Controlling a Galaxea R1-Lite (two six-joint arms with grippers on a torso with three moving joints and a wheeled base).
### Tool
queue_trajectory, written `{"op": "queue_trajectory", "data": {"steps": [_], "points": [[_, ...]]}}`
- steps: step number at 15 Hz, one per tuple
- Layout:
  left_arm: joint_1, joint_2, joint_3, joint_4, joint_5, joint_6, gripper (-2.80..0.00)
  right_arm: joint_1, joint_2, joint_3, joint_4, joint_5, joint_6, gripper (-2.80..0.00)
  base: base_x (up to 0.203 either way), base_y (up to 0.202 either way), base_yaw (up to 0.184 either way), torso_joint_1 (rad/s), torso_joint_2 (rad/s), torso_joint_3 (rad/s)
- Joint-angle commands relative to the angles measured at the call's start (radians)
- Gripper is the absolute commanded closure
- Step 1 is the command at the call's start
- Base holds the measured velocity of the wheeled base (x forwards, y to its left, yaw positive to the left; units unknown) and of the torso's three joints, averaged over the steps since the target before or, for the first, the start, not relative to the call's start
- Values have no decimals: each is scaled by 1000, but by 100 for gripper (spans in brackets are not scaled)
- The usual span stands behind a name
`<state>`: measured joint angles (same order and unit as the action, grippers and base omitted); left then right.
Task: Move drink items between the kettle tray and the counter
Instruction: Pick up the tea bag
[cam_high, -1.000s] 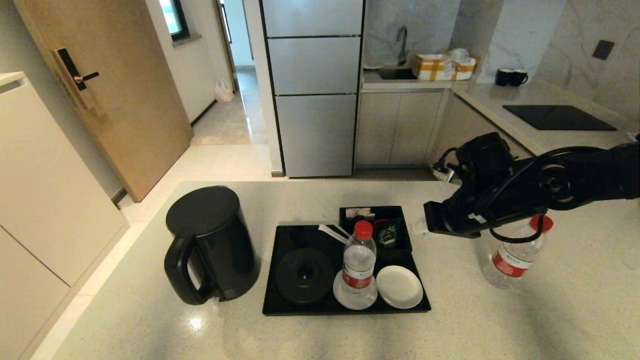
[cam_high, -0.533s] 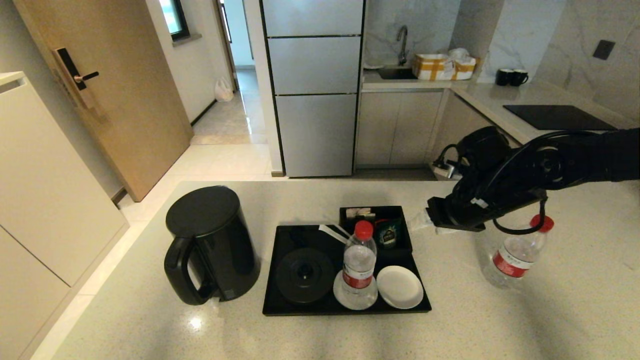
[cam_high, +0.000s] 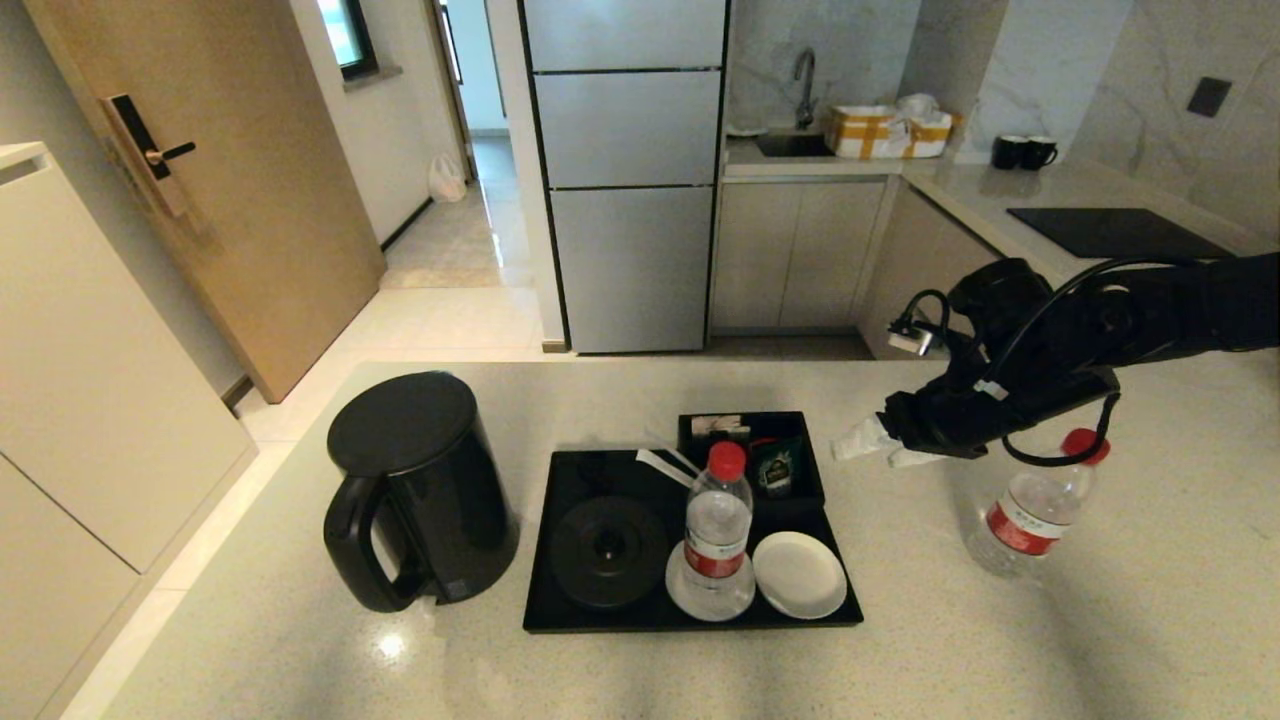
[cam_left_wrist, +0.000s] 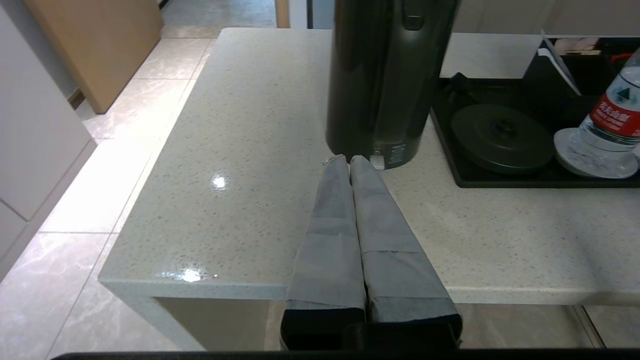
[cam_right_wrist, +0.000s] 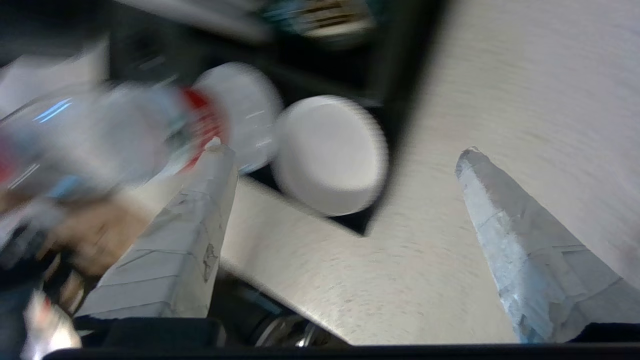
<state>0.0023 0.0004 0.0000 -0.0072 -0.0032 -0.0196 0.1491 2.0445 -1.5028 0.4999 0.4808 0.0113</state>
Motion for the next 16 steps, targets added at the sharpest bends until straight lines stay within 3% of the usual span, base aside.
{"op": "queue_trajectory", "data": {"steps": [1, 8, 13, 16], "points": [[1, 0, 2, 0, 0, 0, 0, -21, 4, -3, 8, 79, -76, -280, 0, 0, 0, 0, 0, 0], [1, 0, 2, 0, 0, 0, 0, 19, 14, 96, -5, 108, -151, -280, 0, 0, 0, -4, 11, 7], [1, 0, 0, 0, 0, 0, 0, 72, 24, 188, -121, 98, -162, -280, 0, 0, 0, 0, 0, 0], [1, 0, 2, 0, 0, 0, 0, 116, 33, 191, -193, 50, -148, -280, 0, 0, 0, 0, 0, 0]]}}
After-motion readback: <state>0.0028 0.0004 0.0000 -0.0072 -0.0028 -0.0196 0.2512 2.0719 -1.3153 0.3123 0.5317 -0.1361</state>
